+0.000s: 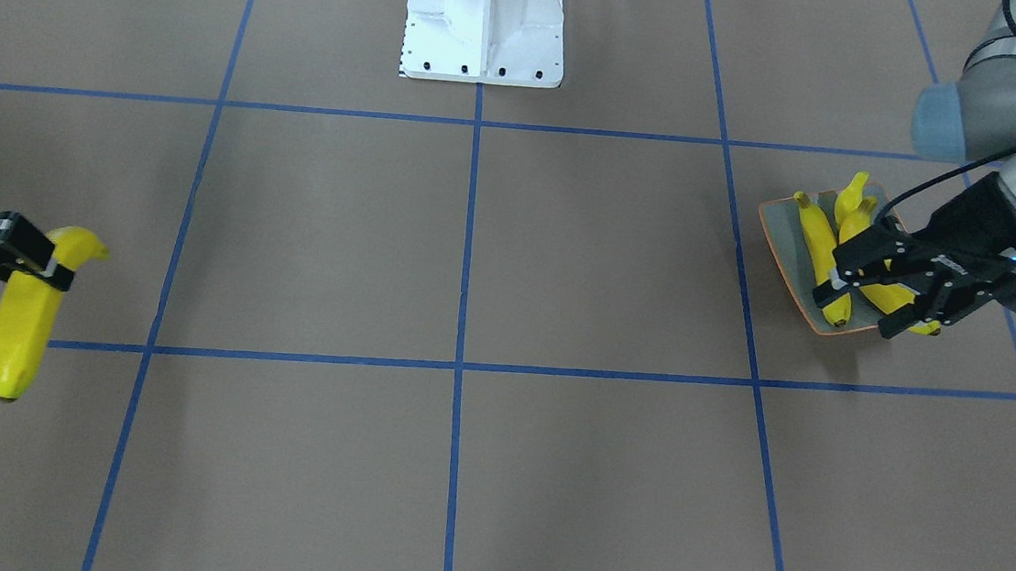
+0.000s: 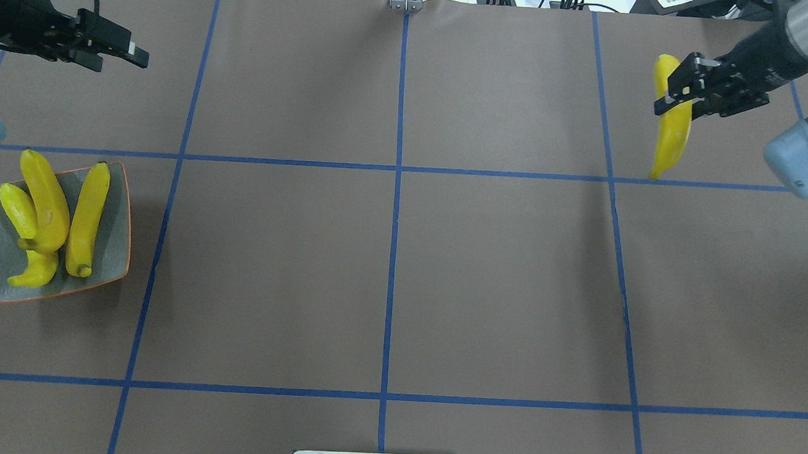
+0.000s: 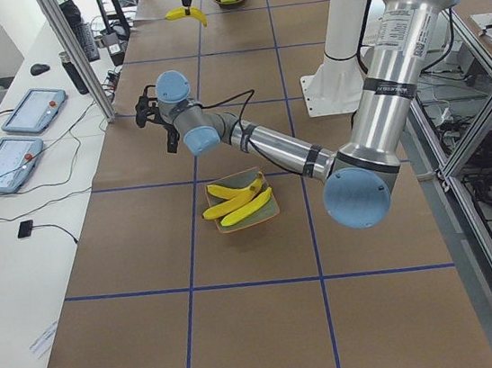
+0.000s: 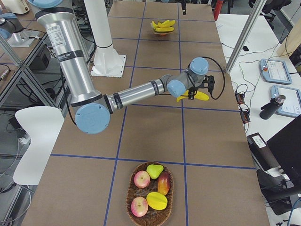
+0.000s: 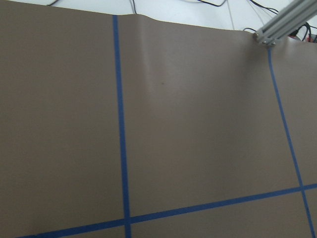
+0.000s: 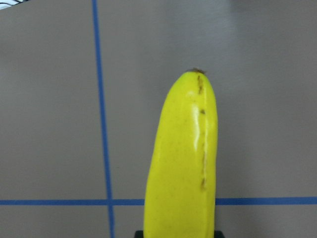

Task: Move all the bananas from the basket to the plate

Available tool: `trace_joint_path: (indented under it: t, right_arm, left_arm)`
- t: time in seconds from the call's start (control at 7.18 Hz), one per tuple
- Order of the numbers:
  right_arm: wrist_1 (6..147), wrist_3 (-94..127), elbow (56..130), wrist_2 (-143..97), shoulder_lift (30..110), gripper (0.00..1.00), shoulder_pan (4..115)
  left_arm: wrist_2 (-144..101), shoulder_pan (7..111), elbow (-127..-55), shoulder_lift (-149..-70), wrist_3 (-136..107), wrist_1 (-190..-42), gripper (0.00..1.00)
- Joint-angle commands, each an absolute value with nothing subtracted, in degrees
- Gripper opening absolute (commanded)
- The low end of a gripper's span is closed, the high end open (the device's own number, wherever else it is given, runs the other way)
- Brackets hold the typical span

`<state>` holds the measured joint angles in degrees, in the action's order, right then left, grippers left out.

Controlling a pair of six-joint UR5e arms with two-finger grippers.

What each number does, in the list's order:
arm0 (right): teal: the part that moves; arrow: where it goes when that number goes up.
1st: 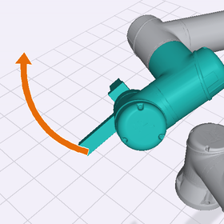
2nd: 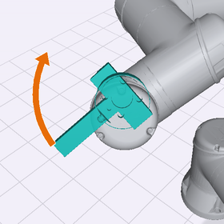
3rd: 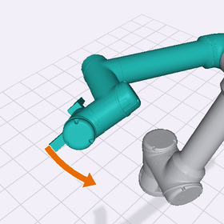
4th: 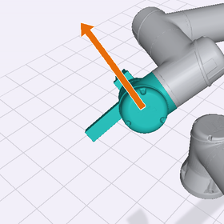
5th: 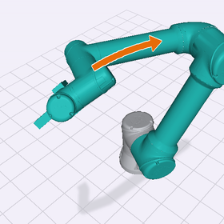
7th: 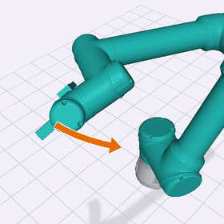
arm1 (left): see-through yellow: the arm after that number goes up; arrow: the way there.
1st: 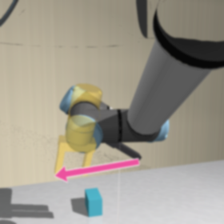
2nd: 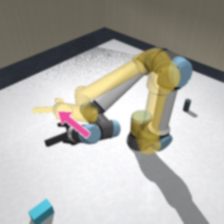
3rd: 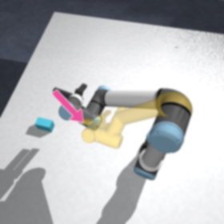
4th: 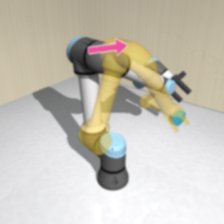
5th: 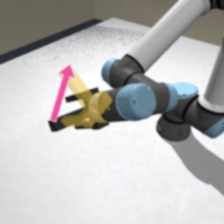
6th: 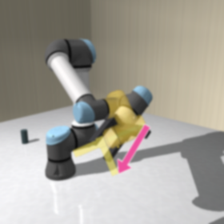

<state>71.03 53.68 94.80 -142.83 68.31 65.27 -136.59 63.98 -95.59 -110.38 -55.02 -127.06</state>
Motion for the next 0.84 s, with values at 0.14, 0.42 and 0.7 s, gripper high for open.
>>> trace_joint_path:
  t: [0.14, 0.42, 0.7]
  right_arm:
    - [70.14, 72.53, 101.94, -130.65, 61.72, 0.0, 53.39]
    - [56.24, 82.66, 100.9, -128.33, 61.34, 0.0, 48.36]
    - [50.65, 85.78, 100.72, -128.15, 60.91, 0.0, 45.63]
  left_arm:
    - [-135.53, 56.18, -94.66, -113.28, -69.06, -139.02, 1.0]
    - [-135.62, 53.28, -95.01, -114.26, -69.43, -145.07, 1.0]
    - [-135.53, 48.54, -94.75, -116.18, -71.71, -151.76, 0.99]
